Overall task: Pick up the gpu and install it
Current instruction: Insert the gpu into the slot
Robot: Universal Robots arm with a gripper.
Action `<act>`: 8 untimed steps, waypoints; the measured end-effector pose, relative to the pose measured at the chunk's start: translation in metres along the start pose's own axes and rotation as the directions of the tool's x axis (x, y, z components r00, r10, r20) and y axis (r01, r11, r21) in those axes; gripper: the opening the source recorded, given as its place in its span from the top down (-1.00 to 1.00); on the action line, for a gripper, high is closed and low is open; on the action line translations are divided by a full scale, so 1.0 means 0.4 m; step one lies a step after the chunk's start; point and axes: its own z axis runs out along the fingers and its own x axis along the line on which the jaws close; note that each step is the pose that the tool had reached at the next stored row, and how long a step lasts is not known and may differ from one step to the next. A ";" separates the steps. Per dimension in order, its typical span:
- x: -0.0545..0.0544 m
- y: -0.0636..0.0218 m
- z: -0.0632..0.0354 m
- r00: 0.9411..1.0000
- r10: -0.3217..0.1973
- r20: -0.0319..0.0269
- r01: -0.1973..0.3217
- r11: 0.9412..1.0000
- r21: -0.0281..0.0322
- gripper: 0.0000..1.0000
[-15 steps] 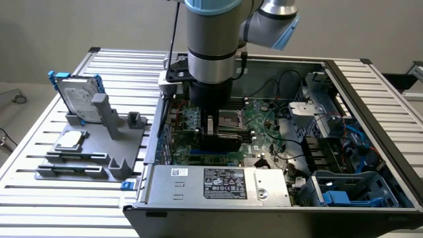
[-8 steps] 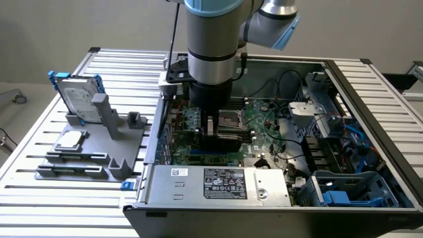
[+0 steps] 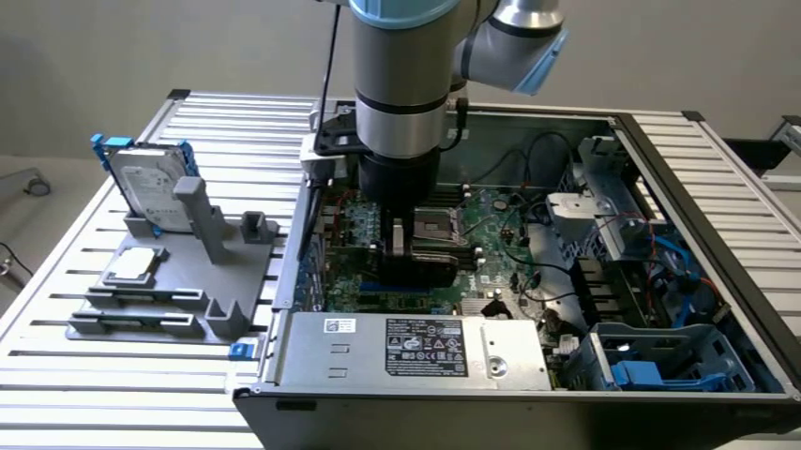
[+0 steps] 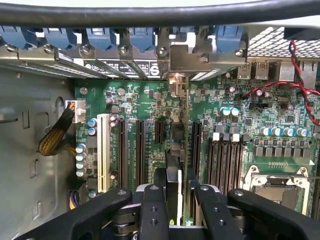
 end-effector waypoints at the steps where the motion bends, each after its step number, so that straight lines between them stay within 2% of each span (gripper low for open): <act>1: 0.000 0.000 0.000 1.000 0.000 -0.001 0.000 1.000 0.000 0.47; 6: 0.000 0.000 0.000 1.000 -0.001 -0.006 0.001 1.000 0.001 0.47; 8: 0.000 0.000 0.000 1.000 -0.001 -0.008 0.001 1.000 0.004 0.47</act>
